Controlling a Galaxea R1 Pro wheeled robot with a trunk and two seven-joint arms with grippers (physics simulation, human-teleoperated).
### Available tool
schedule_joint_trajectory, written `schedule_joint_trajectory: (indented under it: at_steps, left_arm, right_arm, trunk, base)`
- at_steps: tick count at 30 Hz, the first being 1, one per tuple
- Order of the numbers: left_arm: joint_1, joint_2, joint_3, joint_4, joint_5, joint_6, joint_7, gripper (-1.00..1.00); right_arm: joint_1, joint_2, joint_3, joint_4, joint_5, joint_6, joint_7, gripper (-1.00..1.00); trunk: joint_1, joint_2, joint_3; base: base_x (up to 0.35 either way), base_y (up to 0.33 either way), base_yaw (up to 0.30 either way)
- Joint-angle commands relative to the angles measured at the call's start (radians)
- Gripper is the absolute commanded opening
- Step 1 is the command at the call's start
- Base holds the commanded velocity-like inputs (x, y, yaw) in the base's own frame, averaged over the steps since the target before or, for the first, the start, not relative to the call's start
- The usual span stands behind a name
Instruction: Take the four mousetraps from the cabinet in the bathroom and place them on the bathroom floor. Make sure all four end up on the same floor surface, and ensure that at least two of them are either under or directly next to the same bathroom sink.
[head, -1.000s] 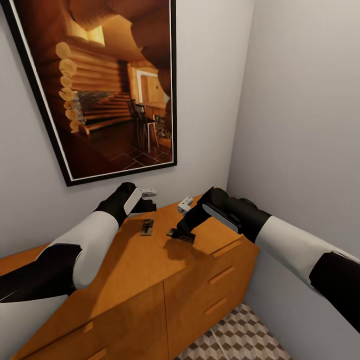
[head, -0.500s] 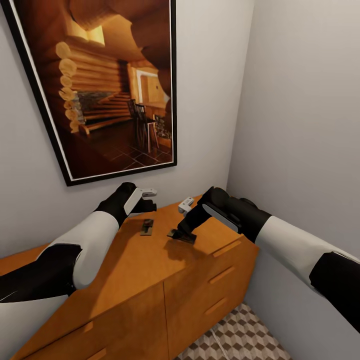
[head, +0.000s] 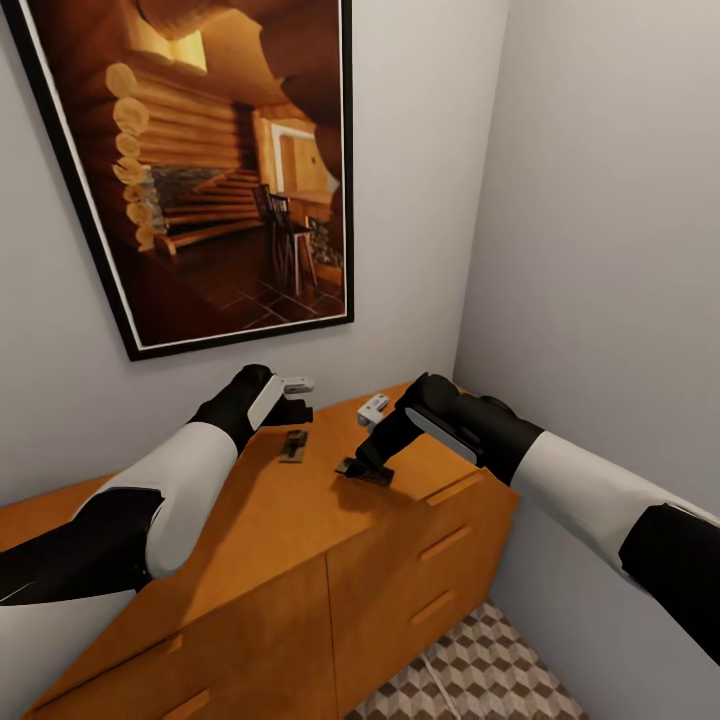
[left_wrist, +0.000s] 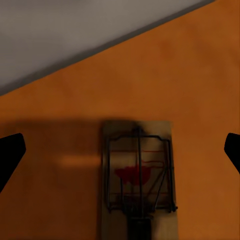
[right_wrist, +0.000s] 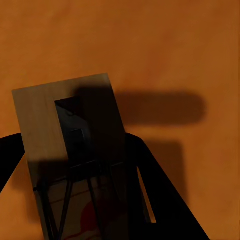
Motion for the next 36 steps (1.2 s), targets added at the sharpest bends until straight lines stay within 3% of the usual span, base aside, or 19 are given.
schedule_joint_trajectory:
  at_steps: [1,8,13,16,21,24,28,36]
  left_arm:
    - [-0.001,0.0,0.001,-0.001,0.011,0.003,0.009,1.0]
    - [0.0,0.0,0.001,-0.001,0.01,0.003,0.009,1.0]
    - [-0.001,0.0,0.001,0.0,0.011,0.003,0.009,1.0]
    - [0.002,0.0,0.001,-0.001,0.01,0.003,0.009,1.0]
    - [0.006,0.0,0.001,-0.001,0.01,0.003,0.009,1.0]
    - [0.007,0.0,0.001,-0.001,0.01,0.003,0.009,1.0]
    - [0.007,0.001,0.001,-0.001,0.01,0.002,0.009,1.0]
    - [0.009,0.003,0.001,0.0,0.01,0.002,0.009,1.0]
  right_arm:
    - [-0.001,-0.001,0.001,-0.001,0.008,0.0,0.008,-1.0]
    - [-0.001,0.0,0.0,-0.006,0.007,0.002,0.009,-1.0]
    - [-0.001,-0.003,-0.006,-0.067,0.003,0.003,0.01,-1.0]
    - [-0.001,-0.005,-0.041,-0.124,-0.001,0.004,0.01,-1.0]
    - [-0.001,-0.01,-0.156,-0.164,-0.006,0.004,0.012,-1.0]
    - [-0.001,-0.013,-0.181,-0.167,-0.007,0.004,0.013,-1.0]
    - [-0.001,-0.026,-0.197,-0.169,-0.008,0.004,0.014,-1.0]
    - [-0.001,-0.033,-0.201,-0.17,-0.008,0.004,0.015,-1.0]
  trunk:
    - [0.004,-0.008,-0.004]
    - [0.004,-0.008,-0.004]
    - [0.004,-0.008,-0.004]
    - [0.004,-0.008,-0.004]
    - [0.004,-0.008,-0.004]
    - [0.004,-0.008,-0.004]
    - [0.004,-0.008,-0.004]
    - [0.035,-0.064,-0.029]
  base:
    - [0.0,0.0,0.0]
    - [0.0,0.0,0.0]
    - [0.0,0.0,0.0]
    - [0.0,0.0,0.0]
    - [0.0,0.0,0.0]
    - [0.0,0.0,0.0]
    - [0.0,0.0,0.0]
    - [0.0,0.0,0.0]
